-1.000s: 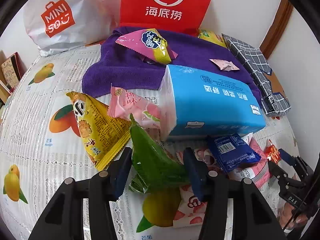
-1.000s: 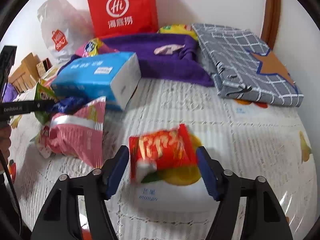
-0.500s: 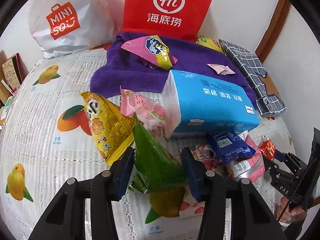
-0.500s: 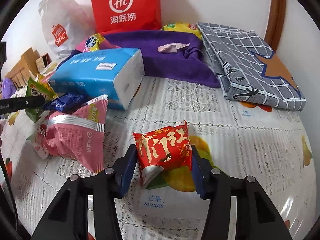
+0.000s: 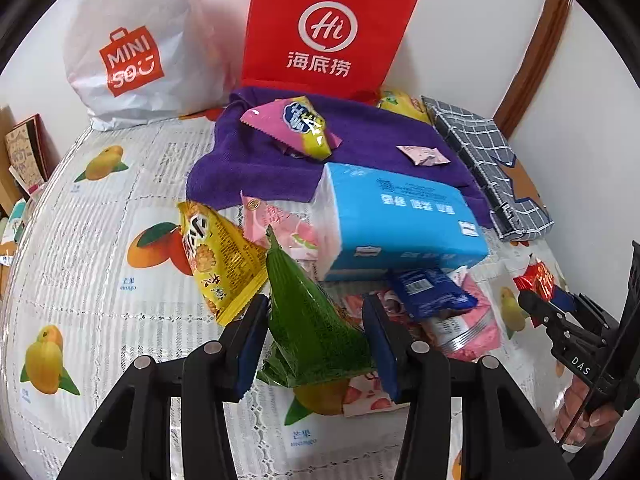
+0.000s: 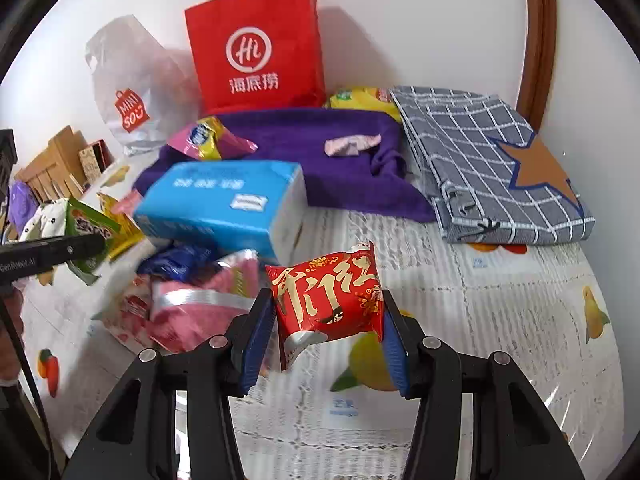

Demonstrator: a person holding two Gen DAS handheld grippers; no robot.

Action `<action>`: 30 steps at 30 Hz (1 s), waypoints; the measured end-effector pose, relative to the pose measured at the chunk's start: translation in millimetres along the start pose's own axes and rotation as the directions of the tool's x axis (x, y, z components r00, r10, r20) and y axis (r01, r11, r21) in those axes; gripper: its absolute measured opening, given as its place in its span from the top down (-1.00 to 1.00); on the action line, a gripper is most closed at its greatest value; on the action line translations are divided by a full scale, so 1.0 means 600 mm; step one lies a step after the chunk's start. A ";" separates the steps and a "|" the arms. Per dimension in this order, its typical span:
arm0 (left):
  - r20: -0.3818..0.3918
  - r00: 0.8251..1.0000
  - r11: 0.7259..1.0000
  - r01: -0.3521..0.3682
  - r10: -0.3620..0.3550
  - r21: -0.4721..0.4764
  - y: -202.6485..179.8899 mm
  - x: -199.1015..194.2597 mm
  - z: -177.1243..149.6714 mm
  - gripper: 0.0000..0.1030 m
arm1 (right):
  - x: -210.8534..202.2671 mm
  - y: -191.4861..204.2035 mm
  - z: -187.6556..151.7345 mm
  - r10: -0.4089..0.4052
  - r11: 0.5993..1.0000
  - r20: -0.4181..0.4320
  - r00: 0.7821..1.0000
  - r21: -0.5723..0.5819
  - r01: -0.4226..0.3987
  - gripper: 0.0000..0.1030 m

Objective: Organize snacks
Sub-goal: 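Grasp and lift the green snack bag with the left tool while the right tool lifts the red packet, then carry the green bag with the left tool while the right tool carries the red packet over the purple towel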

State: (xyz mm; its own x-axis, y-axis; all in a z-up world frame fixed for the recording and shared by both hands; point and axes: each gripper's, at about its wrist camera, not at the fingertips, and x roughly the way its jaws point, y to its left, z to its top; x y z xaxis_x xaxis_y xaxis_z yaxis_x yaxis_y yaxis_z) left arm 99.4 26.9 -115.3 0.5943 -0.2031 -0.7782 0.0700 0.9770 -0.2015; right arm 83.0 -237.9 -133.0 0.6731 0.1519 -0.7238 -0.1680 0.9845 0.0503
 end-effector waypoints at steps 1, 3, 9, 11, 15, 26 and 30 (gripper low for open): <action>0.003 1.000 1.000 0.001 -0.001 0.002 -0.002 -0.003 0.001 0.11 | -0.004 0.002 0.004 0.001 1.000 0.005 1.000 0.002 -0.001 0.02; 0.008 1.000 1.000 0.002 -0.002 0.003 -0.006 -0.009 0.003 0.11 | -0.011 0.006 0.012 0.007 1.000 0.013 1.000 0.008 -0.007 0.02; 0.028 1.000 1.000 0.013 -0.013 0.017 -0.018 -0.029 0.014 0.11 | -0.029 0.015 0.035 0.010 1.000 0.031 0.999 0.015 -0.011 0.02; 0.035 0.999 1.000 0.014 -0.015 0.023 -0.024 -0.035 0.019 0.11 | -0.035 0.017 0.043 0.012 1.000 0.040 0.999 0.018 -0.013 0.02; 0.050 0.998 0.999 0.022 -0.023 0.028 -0.031 -0.048 0.032 0.11 | -0.047 0.021 0.061 0.016 1.000 0.054 0.998 0.022 -0.017 0.02; 0.079 0.997 0.999 0.014 -0.018 0.046 -0.047 -0.069 0.079 0.11 | -0.055 0.032 0.120 0.029 1.000 0.078 0.996 0.007 -0.030 0.02; 0.084 0.996 0.999 0.010 -0.014 0.052 -0.053 -0.071 0.100 0.11 | -0.051 0.032 0.145 0.041 0.999 0.087 0.995 0.007 -0.042 0.02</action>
State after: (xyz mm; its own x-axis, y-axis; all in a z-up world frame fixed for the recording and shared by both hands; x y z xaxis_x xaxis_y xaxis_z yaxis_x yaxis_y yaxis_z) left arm 120.1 8.4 -40.2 0.6585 -0.2107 -0.7225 0.1170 0.9770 -0.1782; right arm 121.7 -215.8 -50.4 0.7255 0.1990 -0.6588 -0.1909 0.9779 0.0852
